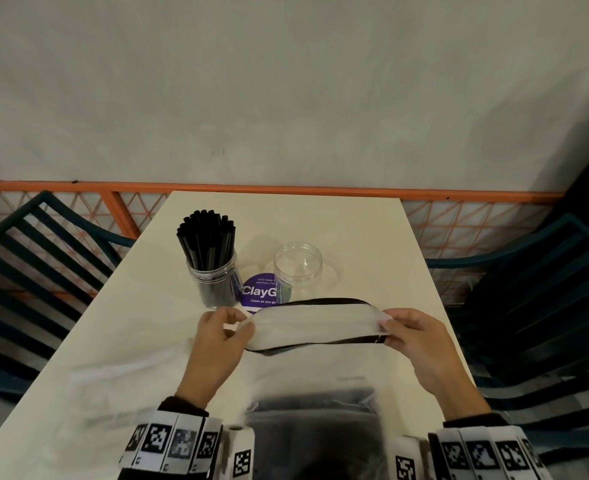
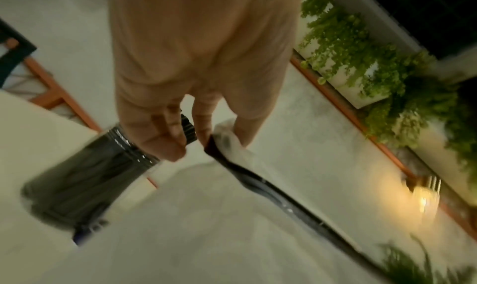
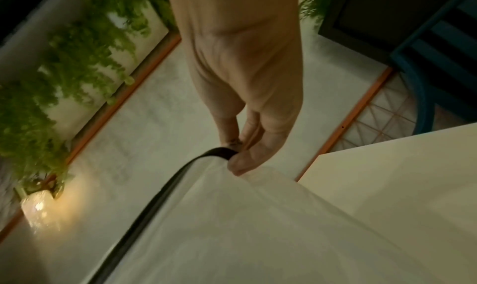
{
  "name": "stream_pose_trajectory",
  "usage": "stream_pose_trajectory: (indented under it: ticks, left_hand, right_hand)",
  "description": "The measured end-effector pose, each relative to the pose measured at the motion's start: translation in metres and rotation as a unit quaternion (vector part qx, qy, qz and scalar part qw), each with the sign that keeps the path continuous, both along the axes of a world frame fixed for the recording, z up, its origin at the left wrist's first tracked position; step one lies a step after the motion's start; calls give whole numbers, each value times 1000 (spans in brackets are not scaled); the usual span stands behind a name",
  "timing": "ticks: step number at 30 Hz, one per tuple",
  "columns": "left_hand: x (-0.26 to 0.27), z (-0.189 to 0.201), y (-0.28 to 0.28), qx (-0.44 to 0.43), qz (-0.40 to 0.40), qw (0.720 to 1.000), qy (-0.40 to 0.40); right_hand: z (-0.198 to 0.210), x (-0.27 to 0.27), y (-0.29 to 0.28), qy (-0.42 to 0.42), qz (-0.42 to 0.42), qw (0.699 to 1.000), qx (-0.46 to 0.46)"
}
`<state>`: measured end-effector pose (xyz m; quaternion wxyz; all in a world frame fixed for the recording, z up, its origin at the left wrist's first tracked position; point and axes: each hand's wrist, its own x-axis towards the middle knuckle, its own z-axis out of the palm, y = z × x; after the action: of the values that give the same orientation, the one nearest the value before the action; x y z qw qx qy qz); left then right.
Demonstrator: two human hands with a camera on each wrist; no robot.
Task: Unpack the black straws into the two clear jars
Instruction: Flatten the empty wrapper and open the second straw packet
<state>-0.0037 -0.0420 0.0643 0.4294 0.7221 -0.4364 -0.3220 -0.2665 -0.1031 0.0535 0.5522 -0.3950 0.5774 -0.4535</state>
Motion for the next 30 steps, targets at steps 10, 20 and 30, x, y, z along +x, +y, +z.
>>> stream_pose_trajectory:
  ticks: [10, 20, 30]
  left_hand:
    - [-21, -1, 3, 26, -109, 981, 158]
    - [13, -3, 1, 20, -21, 813, 582]
    - [8, 25, 6, 8, -68, 859, 507]
  right_hand:
    - [3, 31, 12, -7, 118, 993, 12]
    - [10, 5, -1, -324, -3, 925, 199]
    - [18, 15, 9, -343, 76, 929, 116]
